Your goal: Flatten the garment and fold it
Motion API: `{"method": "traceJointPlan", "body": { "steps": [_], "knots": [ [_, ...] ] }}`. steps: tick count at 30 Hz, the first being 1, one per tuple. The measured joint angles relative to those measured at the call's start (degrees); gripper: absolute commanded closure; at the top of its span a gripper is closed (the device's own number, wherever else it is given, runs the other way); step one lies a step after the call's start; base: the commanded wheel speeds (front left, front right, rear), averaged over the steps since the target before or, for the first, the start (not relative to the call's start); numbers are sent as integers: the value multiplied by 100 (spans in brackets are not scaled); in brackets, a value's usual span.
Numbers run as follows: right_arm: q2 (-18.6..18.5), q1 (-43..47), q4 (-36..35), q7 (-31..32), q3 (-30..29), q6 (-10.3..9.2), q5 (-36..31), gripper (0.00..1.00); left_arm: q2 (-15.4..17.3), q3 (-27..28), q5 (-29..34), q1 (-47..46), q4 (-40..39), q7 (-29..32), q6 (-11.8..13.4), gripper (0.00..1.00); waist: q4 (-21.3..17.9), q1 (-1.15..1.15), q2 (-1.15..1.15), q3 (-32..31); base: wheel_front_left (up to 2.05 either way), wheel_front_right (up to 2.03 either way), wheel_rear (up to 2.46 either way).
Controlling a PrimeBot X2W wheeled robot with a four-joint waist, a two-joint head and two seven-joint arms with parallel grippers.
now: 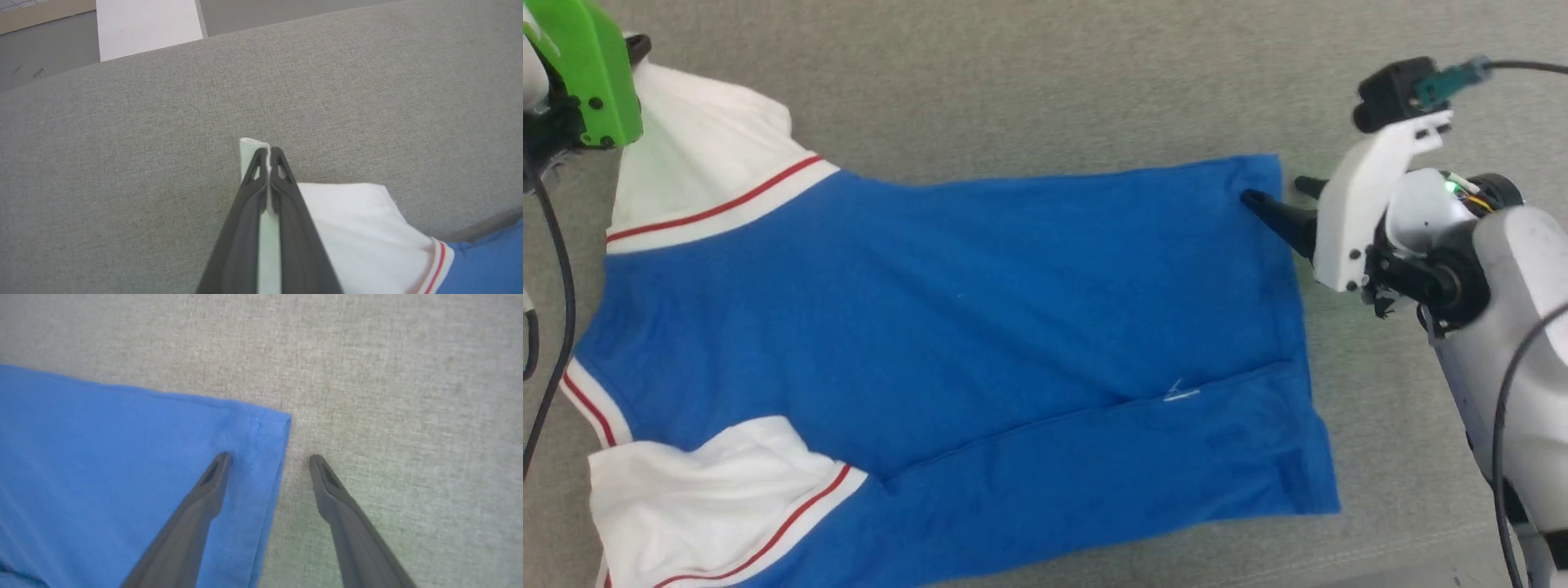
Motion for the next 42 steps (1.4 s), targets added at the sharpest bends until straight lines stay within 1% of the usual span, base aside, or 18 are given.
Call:
{"method": "traceJointPlan", "body": {
  "steps": [5, 6, 7, 8, 11, 13, 17, 20, 23, 27, 33, 35, 38, 42],
  "knots": [
    [-65, -380, 438, 368, 433, -1, 101, 0, -69, -25, -1, -10, 27, -149, -54, 100, 134, 0, 0, 104, 0, 0, 0],
    [-88, -433, 490, 427, 515, -1, 164, 25, -87, -35, -1, -9, 46, -168, -58, 100, 154, 0, 0, 117, 0, 0, 0],
    [-101, -470, 526, 445, 563, -1, 215, 65, -94, -43, -2, -9, 58, -186, -59, 100, 166, 0, 0, 127, 0, 0, 0],
    [-130, -509, 560, 446, 625, -1, 256, 100, -94, -47, -2, -10, 67, -198, -69, 100, 177, -1, 0, 140, 0, 0, 0],
    [-227, -634, 660, 397, 795, -2, 394, 100, -111, -60, -31, -10, 105, -213, -108, 100, 191, -1, 0, 167, 0, 0, 0],
    [-221, -654, 690, 292, 913, -2, 464, 100, -130, -64, -52, -10, 123, -247, -111, 100, 190, 0, 0, 164, 0, 0, 0],
    [-294, -680, 740, -79, 1080, -1, 547, 100, -181, -57, -114, -3, 215, -377, -141, 100, 183, 0, 0, 104, 0, 0, 0],
    [-349, -677, 764, -427, 1158, -1, 571, 100, -215, -30, -144, 37, 287, -581, -162, 100, 182, 0, 0, -3, 0, 0, 0],
    [-441, -648, 753, -738, 1173, 0, 586, 100, -246, 60, -176, 166, 326, -943, -178, 100, 192, 0, 0, -174, 0, 0, 0],
    [-658, -530, 750, -1033, 973, 1, 594, 100, -312, 207, -382, 410, 325, -1341, -203, 100, 228, 0, 0, -432, 0, 0, 0],
    [-835, 8, 678, -1235, 779, 1, 644, 100, -325, 471, -669, 1175, 75, -1808, -229, 100, 316, 0, 0, -930, 0, 0, 0],
    [-864, 245, 598, -1273, 762, 1, 643, 100, -311, 566, -810, 1525, -86, -1971, -192, 100, 347, 0, 0, -1088, 0, 0, 0],
    [-899, 699, 426, -1396, 715, 1, 634, 100, -266, 733, -937, 2243, -414, -2214, -40, 100, 400, 0, 0, -1332, 0, 0, 0],
    [-881, 1303, 219, -1545, 586, 2, 593, 100, -240, 992, -1207, 3366, -948, -2558, 249, 100, 483, -1, 0, -1624, 0, 0, 0]
  ]
}}
